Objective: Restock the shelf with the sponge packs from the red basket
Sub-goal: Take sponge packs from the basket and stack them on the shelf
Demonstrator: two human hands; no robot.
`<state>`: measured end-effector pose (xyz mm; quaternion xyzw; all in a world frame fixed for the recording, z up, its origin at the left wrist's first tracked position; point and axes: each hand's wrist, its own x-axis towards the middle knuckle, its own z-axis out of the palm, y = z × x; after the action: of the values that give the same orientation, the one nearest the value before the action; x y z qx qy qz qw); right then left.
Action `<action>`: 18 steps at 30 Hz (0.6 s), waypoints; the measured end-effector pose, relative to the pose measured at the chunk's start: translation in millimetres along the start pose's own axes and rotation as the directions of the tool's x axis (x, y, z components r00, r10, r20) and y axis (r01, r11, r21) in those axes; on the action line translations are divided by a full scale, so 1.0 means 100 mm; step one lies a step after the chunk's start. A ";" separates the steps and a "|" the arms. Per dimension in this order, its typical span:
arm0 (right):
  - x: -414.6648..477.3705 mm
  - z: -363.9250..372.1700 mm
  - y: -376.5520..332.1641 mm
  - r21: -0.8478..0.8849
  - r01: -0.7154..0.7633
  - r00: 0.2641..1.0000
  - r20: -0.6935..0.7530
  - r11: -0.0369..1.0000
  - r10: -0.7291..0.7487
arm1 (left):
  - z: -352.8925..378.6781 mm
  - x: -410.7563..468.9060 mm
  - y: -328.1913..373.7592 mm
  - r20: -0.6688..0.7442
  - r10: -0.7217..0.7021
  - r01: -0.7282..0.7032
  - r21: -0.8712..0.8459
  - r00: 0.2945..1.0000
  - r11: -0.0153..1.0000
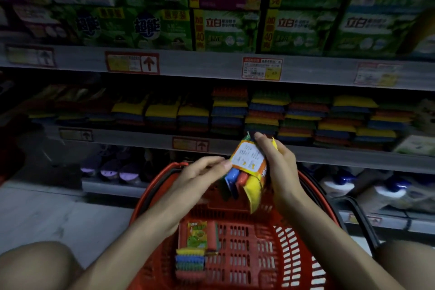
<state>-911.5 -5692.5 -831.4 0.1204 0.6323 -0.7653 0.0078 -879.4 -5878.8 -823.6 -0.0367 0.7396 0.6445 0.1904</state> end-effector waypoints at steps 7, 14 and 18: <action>-0.08 0.03 0.07 -0.066 -0.007 1.000 -0.015 0.998 0.006 | 0.00 -0.07 -0.22 0.121 0.018 -0.017 -0.010 0.993 1.000; -0.21 0.04 0.02 -0.030 -0.098 0.993 0.058 0.995 0.099 | -0.11 -0.05 -0.26 -0.045 0.101 -0.102 -0.037 0.994 0.994; -0.26 -0.01 -0.06 -0.044 -0.108 0.983 0.146 0.993 0.114 | -0.11 -0.06 -0.21 -0.079 0.113 -0.131 -0.287 0.990 0.949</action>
<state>-887.4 -5694.1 -821.2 0.0982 0.6361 -0.7588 0.0995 -869.9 -5894.0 -840.3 -0.0384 0.6429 0.7555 0.1198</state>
